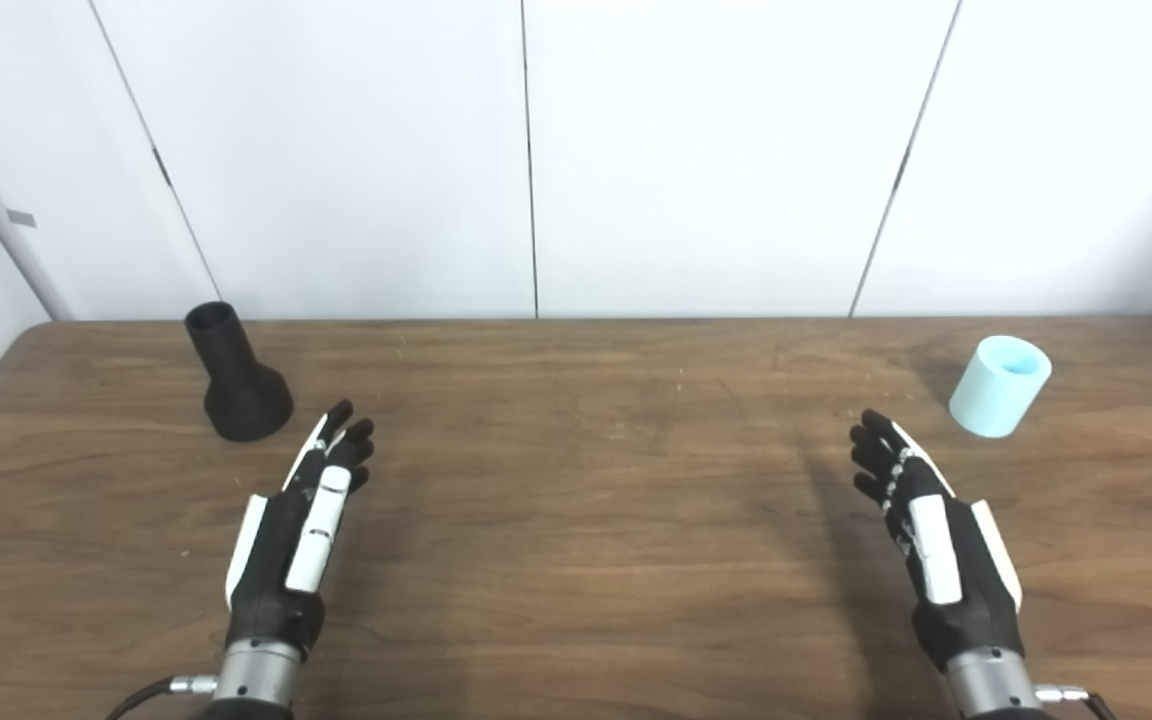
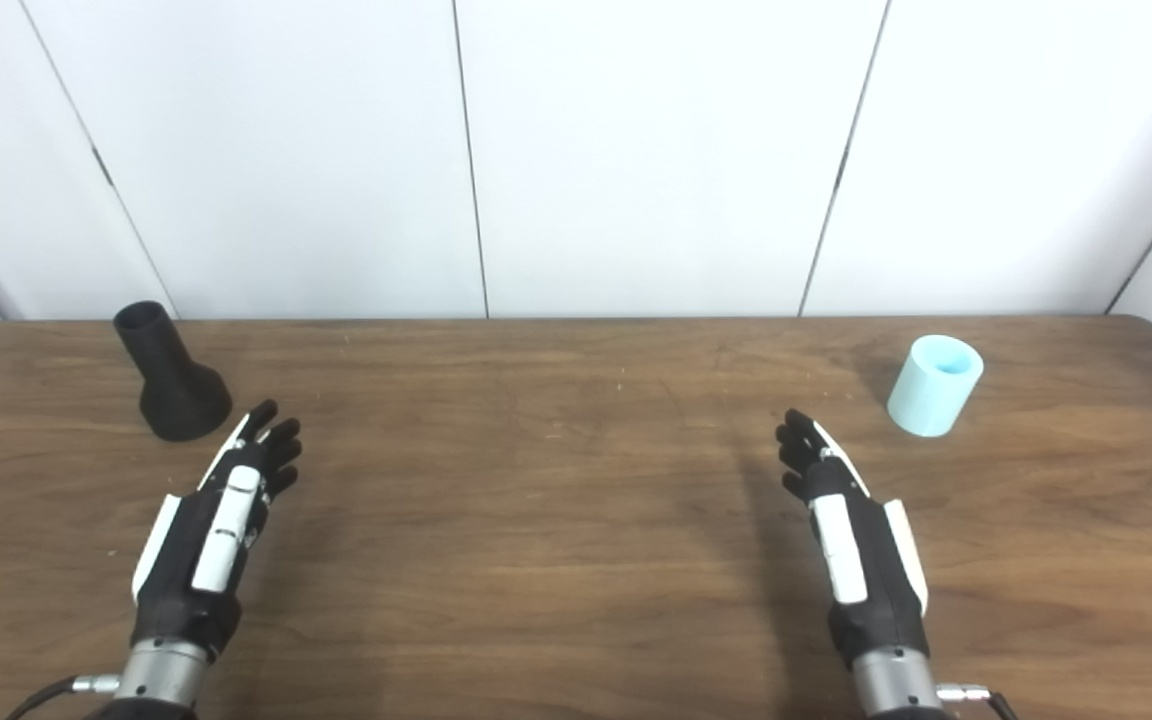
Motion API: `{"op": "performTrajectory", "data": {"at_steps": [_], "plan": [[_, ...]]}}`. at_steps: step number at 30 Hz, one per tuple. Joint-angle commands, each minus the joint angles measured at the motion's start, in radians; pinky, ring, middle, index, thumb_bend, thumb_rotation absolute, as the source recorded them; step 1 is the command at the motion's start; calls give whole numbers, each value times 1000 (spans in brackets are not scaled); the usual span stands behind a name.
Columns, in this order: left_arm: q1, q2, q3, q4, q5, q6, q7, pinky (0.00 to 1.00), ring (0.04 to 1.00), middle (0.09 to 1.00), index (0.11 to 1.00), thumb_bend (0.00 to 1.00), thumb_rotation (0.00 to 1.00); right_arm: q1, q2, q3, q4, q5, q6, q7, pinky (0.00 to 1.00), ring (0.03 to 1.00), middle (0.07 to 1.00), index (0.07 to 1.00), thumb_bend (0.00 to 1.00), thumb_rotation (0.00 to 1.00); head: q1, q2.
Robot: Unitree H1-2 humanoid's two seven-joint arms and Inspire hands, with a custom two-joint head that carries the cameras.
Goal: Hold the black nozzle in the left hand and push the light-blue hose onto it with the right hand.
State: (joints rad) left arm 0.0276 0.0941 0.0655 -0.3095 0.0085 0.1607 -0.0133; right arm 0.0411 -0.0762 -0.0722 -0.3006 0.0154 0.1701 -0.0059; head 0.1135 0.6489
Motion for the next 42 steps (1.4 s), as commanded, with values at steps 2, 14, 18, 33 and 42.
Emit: {"op": "performTrajectory", "data": {"at_steps": [2, 14, 18, 33, 42], "plan": [[-16, -11, -13, -29, 15, -20, 6, 923, 922, 909, 897, 366, 880, -16, -28, -21, -22, 34, -43, 20, 912, 922, 901, 904, 508, 1000, 40, -9], [-9, -52, -42, -29, 59, -22, 27, 880, 901, 897, 894, 373, 863, -8, -83, -71, 65, 83, -100, 49, 857, 897, 891, 901, 569, 1000, 196, -41], [-11, -63, -45, -30, 66, -23, 31, 880, 903, 901, 896, 377, 859, -9, -89, -82, 74, 88, -97, 51, 839, 890, 885, 899, 582, 1000, 213, -49], [-13, -52, -58, -35, 133, 0, 41, 870, 892, 884, 882, 465, 378, -8, -123, -100, 141, 171, -167, 127, 848, 888, 896, 901, 580, 994, 253, -90], [-29, -48, -38, -24, 220, 11, 85, 865, 887, 875, 876, 565, 149, -17, -133, -106, 193, 194, -215, 137, 843, 884, 889, 899, 588, 985, 264, -109]]}}
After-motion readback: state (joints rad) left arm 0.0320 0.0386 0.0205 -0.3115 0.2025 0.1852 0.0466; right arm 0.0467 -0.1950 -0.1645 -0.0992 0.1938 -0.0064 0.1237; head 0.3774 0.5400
